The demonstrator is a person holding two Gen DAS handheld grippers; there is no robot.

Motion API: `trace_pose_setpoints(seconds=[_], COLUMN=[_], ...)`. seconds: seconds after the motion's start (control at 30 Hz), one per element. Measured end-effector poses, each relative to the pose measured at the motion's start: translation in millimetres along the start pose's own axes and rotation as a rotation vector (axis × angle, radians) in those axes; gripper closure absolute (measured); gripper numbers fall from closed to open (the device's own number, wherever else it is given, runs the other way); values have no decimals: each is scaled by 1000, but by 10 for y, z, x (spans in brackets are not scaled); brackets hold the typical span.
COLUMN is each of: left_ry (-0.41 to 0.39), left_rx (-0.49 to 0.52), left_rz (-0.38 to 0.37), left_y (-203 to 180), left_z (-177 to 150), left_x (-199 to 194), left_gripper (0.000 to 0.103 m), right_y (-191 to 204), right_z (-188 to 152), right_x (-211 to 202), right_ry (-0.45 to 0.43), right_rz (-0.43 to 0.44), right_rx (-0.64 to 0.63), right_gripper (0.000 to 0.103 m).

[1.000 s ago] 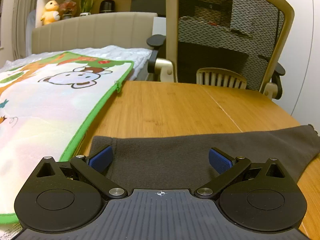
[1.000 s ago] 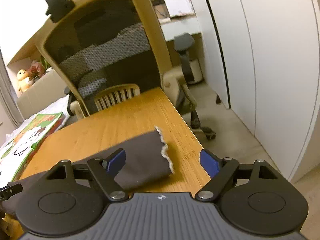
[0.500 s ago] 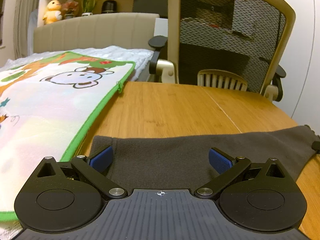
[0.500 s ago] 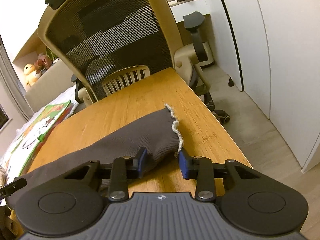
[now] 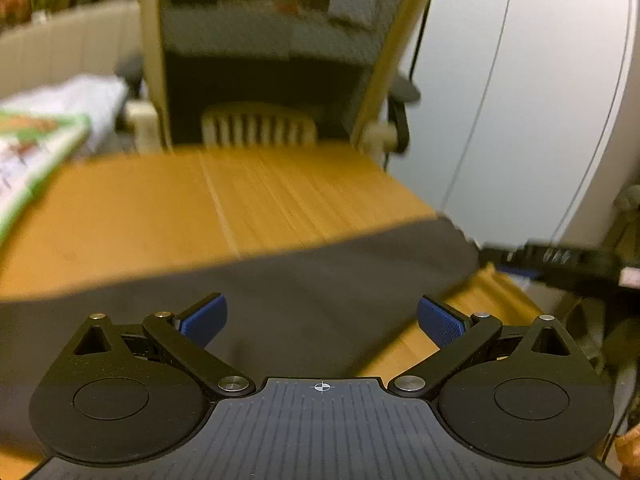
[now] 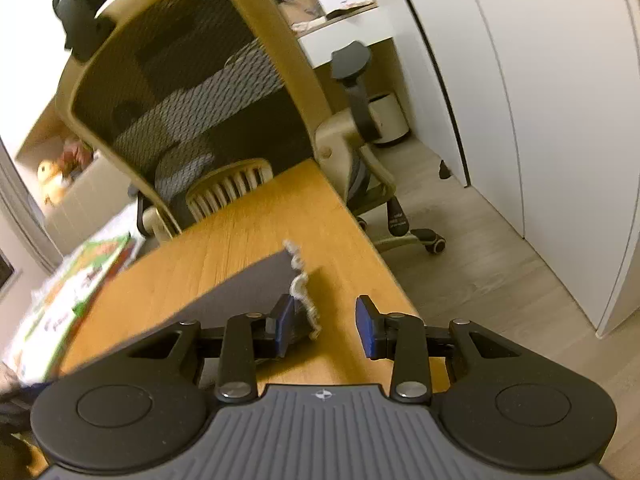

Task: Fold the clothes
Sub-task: 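Lift the waistband edge with the right gripper and fold it toward the left gripper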

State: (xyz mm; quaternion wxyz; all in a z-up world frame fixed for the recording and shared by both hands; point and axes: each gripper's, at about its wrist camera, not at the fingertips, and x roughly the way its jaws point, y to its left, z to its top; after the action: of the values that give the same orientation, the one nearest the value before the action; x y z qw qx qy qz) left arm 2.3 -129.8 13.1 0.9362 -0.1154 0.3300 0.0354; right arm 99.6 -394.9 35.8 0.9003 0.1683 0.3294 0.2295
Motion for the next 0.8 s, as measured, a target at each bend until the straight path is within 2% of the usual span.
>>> trace_pose_setpoints(seconds=[0.03, 0.13, 0.33, 0.37, 0.43, 0.47, 0.73, 0.8], left_ry=[23, 24, 25, 24, 23, 23, 19, 20], left_rx=[-18, -23, -17, -15, -12, -11, -30, -31], left_rz=[4, 25, 15, 14, 13, 12, 1, 1], left_y=[-19, -48, -45, -46, -51, -50, -20, -13], left_z=[-17, -47, -71, -74, -77, -78, -61, -59], left_x=[102, 193, 185, 182, 171, 169, 144, 141], left_gripper=[0, 0, 0, 0, 0, 0, 0, 0], right_y=[-37, -104, 55, 116, 223, 280, 693, 742], right_z=[20, 49, 0, -5, -12, -11, 253, 277], right_x=[-18, 41, 315, 359, 395, 388, 68, 113], right_ry=[3, 34, 68, 76, 79, 67, -94, -90], right_rz=[8, 30, 59, 58, 48, 43, 105, 101], right_rx=[17, 63, 17, -8, -63, -99, -303, -330], right_gripper=[69, 69, 68, 70, 81, 89, 92, 92])
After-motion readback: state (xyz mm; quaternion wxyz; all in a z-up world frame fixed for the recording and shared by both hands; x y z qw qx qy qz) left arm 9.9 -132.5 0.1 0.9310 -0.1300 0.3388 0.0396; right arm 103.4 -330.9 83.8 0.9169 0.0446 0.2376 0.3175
